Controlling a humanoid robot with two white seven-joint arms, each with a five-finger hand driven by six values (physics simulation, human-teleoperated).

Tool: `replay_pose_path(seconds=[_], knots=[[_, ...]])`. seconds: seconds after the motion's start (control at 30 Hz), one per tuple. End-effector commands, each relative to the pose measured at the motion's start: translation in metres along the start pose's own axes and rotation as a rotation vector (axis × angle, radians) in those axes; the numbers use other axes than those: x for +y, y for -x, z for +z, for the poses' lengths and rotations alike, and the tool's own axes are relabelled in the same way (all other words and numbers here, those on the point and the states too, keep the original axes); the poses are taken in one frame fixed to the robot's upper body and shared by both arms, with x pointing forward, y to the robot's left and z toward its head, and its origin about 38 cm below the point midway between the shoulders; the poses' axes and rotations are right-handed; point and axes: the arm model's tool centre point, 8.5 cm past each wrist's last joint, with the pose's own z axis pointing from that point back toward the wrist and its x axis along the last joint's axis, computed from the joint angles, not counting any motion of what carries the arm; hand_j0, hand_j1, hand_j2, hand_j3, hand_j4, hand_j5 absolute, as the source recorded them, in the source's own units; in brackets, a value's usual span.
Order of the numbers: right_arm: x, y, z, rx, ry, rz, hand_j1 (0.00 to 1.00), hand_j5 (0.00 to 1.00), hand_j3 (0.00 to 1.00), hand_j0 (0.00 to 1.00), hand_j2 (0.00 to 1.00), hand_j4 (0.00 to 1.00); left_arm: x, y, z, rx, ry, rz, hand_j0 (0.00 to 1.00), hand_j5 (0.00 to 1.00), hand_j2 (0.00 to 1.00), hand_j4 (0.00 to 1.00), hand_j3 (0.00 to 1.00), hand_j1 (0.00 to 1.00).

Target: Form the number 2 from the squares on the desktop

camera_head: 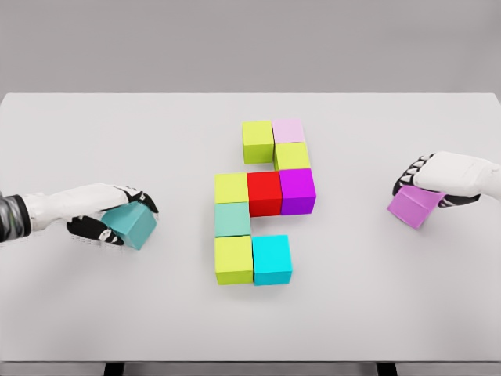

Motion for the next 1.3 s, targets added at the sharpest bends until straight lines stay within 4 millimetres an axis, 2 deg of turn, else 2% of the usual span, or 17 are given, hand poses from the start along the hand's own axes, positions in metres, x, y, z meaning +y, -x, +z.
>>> replay_pose_path(seconds=[0.0,0.27,0.47,0.57,0.83,1.03,1.27], knots=[[-0.004,-0.003,0.001,-0.023,0.029,-0.026,0.69,0.69,0.69,0.69,0.69,0.69,0.001,0.003,-0.005,0.028,-0.011,0.026,0.47,0.47,0.47,0.47,0.47,0.47],[-0.021,-0.016,0.003,-0.073,0.084,-0.019,0.72,0.72,0.72,0.72,0.72,0.72,0.024,0.013,-0.035,0.068,-0.067,0.048,0.46,0.46,0.46,0.46,0.46,0.46],[-0.038,-0.047,0.0,-0.148,0.118,0.056,0.72,0.72,0.72,0.72,0.72,0.72,0.039,0.017,-0.054,0.091,-0.103,0.077,0.44,0.44,0.44,0.44,0.44,0.44],[-0.036,-0.069,-0.002,-0.199,0.119,0.081,0.73,0.73,0.73,0.73,0.73,0.73,0.047,0.017,-0.062,0.1,-0.124,0.087,0.44,0.44,0.44,0.44,0.44,0.44],[-0.04,-0.073,-0.003,-0.216,0.131,0.08,0.73,0.73,0.73,0.73,0.73,0.73,0.063,0.011,-0.074,0.108,-0.157,0.108,0.41,0.41,0.41,0.41,0.41,0.41],[-0.037,-0.087,-0.019,-0.275,0.1,0.091,0.73,0.73,0.73,0.73,0.73,0.73,0.078,0.013,-0.091,0.136,-0.184,0.138,0.41,0.41,0.41,0.41,0.41,0.41],[-0.038,-0.11,-0.04,-0.356,0.084,0.109,0.74,0.74,0.74,0.74,0.74,0.74,0.086,0.0,-0.115,0.146,-0.189,0.164,0.41,0.41,0.41,0.41,0.41,0.41]])
